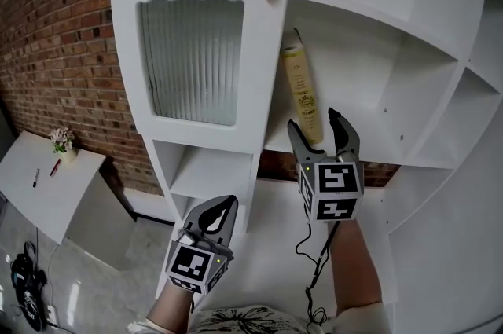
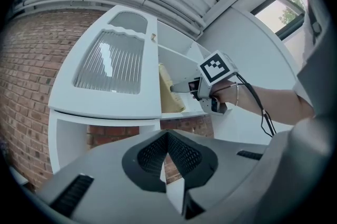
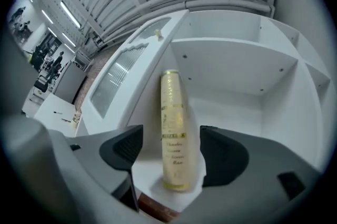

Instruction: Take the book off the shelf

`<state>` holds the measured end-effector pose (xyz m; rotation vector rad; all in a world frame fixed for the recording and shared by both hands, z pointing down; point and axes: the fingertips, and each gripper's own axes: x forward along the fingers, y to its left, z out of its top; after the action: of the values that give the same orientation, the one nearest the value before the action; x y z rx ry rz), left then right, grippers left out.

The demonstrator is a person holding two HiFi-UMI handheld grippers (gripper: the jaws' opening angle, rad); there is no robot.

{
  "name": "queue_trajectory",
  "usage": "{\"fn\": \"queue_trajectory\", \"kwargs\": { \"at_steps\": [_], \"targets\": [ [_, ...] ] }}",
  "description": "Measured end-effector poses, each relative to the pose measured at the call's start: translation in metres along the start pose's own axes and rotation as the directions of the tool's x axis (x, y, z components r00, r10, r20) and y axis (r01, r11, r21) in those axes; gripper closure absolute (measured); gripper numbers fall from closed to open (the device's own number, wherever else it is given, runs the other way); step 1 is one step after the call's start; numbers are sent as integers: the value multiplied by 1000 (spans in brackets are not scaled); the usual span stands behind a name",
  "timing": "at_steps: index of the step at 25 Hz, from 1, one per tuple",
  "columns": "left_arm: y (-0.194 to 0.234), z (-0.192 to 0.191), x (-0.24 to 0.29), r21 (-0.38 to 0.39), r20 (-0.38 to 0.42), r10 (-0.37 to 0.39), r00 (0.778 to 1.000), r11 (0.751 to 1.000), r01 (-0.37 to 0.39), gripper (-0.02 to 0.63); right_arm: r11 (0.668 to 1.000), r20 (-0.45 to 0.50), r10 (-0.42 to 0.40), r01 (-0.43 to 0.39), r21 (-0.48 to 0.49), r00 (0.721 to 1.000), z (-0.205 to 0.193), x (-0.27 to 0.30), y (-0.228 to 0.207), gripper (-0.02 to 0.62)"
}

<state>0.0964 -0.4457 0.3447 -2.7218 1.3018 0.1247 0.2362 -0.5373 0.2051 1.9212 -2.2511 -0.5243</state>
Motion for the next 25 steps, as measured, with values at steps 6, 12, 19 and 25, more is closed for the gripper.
{"fn": "queue_trajectory", "kwargs": {
  "at_steps": [6, 12, 19, 25],
  "targets": [
    [10, -6, -1, -6, -12, 10, 1000, 1000, -10, 597, 1000, -68, 17, -18, -22, 998, 7, 46, -8, 171],
    [19, -7, 2, 8, -4, 22, 1000, 1000, -22, 597, 1000, -135, 28, -29, -10, 990, 2, 78, -9, 171],
    [25, -9, 1, 38, -22, 16, 1000, 999, -15, 597, 998, -227, -7, -7, -64, 974, -17, 103, -8, 199],
    [41, -18, -5, 8, -49, 47, 998, 999, -47, 597, 997, -212, -71, 60, -57, 975, -17, 101, -23, 307]
  ]
}}
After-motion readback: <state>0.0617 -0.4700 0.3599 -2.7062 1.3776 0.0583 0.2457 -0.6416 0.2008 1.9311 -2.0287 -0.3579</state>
